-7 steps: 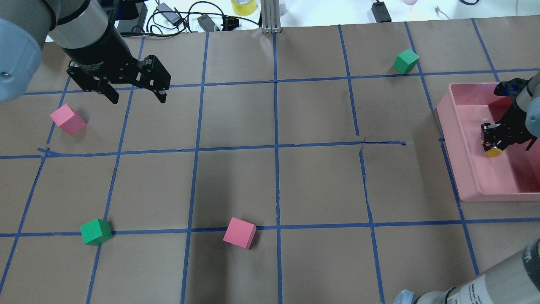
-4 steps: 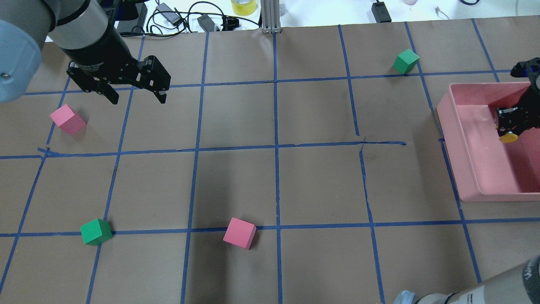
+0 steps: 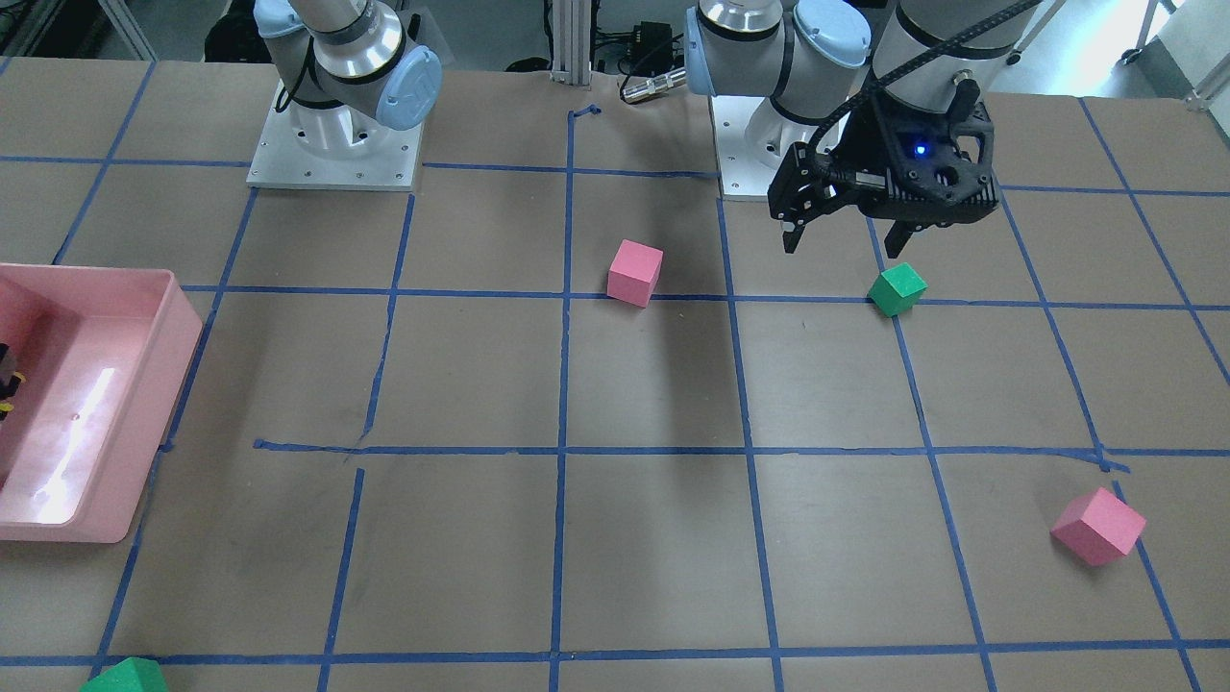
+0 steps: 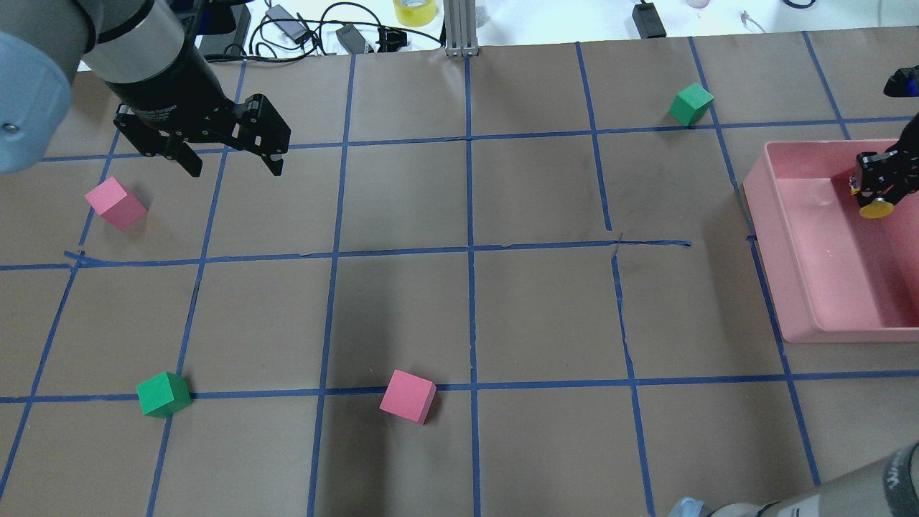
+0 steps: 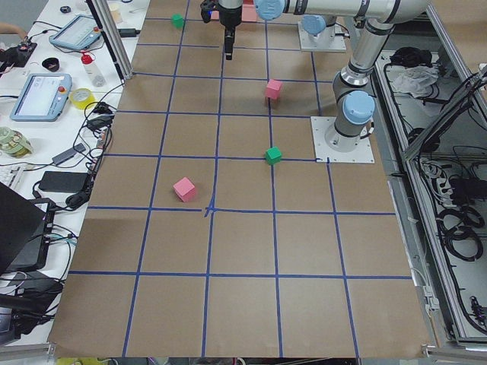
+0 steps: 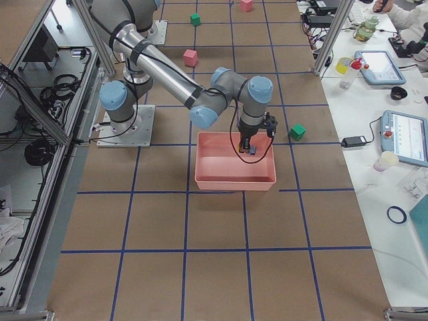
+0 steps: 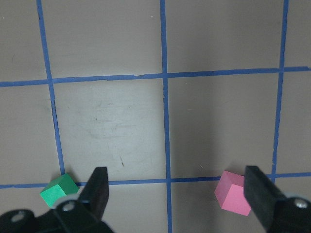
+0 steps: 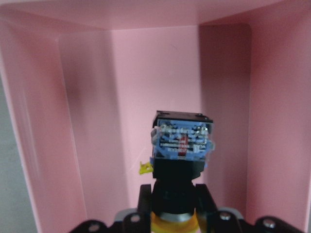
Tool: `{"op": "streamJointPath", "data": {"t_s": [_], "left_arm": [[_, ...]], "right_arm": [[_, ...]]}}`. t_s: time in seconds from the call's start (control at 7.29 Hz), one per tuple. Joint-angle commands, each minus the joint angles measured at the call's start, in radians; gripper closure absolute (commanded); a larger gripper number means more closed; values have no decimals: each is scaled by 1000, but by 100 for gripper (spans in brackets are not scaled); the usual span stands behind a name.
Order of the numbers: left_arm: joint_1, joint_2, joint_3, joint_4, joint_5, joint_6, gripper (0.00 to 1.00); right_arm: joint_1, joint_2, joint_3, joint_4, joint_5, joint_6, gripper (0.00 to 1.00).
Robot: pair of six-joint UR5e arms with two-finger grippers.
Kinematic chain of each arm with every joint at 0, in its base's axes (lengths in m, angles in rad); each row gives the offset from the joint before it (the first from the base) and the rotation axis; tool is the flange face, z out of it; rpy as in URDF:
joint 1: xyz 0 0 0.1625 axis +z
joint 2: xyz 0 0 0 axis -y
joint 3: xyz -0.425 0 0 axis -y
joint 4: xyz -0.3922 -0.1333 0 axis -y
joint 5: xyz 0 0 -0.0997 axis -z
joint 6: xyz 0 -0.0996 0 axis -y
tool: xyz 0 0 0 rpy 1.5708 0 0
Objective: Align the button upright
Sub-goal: 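Carry the button out of the tray toward the table center with the right gripper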
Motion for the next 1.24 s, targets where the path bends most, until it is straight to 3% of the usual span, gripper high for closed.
{"op": "streamJointPath", "data": {"t_s": [0.0,0.27,0.41,0.55,0.96,1.1], "left_arm": [[0,0,0,0,0,0,0],[0,0,0,0,0,0,0],[0,0,0,0,0,0,0],[0,0,0,0,0,0,0],[0,0,-2,0,0,0,0],[0,0,-2,0,0,0,0]], "right_arm": [[145,-74,-17,28,9,1,100],[376,-57,-18,5,34,150,100],[501,-12,-20,-66,98,227,100],[603,54,-30,-135,101,379,100],[811,297,-248,-177,138,620,100],[853,323,-262,-180,138,651,100]]}}
